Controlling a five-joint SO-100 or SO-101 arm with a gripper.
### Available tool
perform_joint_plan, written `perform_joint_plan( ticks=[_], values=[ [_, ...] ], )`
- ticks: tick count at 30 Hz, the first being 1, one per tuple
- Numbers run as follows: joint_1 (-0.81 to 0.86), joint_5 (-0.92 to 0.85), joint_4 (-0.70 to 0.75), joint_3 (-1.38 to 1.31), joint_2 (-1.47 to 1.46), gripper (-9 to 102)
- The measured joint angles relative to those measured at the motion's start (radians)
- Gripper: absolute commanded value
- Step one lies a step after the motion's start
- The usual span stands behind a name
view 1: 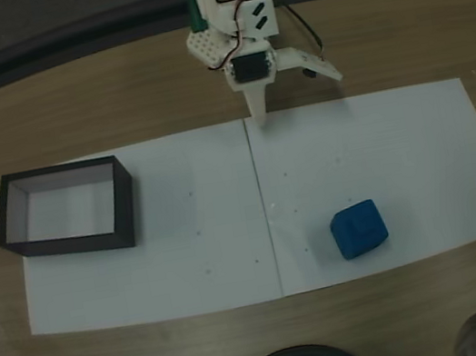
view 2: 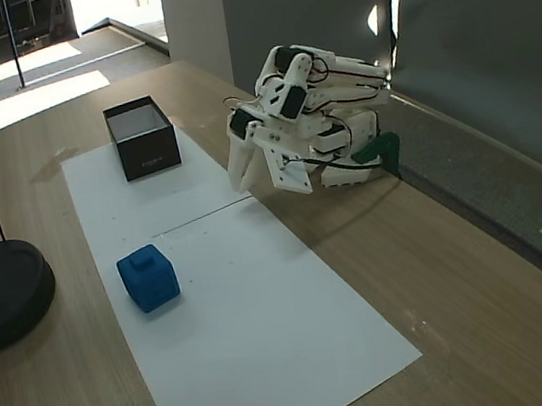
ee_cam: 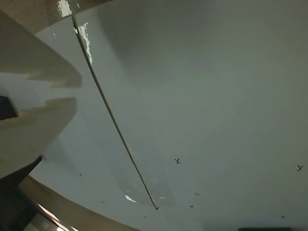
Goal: Grab a blue square and put it in the box.
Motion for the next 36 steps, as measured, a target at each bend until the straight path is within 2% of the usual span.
perform_joint_plan(
  ticks=[4, 21, 24, 27, 29, 31, 34, 36],
  values=[
    [-0.002, 0.046, 0.0, -0.002, 0.0, 3],
    [-0.003, 0.049, -0.008, -0.002, 0.0, 3],
    [-0.003, -0.017, -0.055, -0.002, 0.0, 3],
    [0.002, -0.175, -0.115, -0.002, 0.0, 4],
    [-0.002, -0.285, -0.158, -0.003, 0.0, 7],
    [-0.002, -0.322, -0.186, -0.017, 0.0, 15],
    [-0.002, -0.267, -0.198, -0.066, 0.0, 24],
    [-0.002, -0.218, -0.198, -0.107, 0.0, 25]
  ],
)
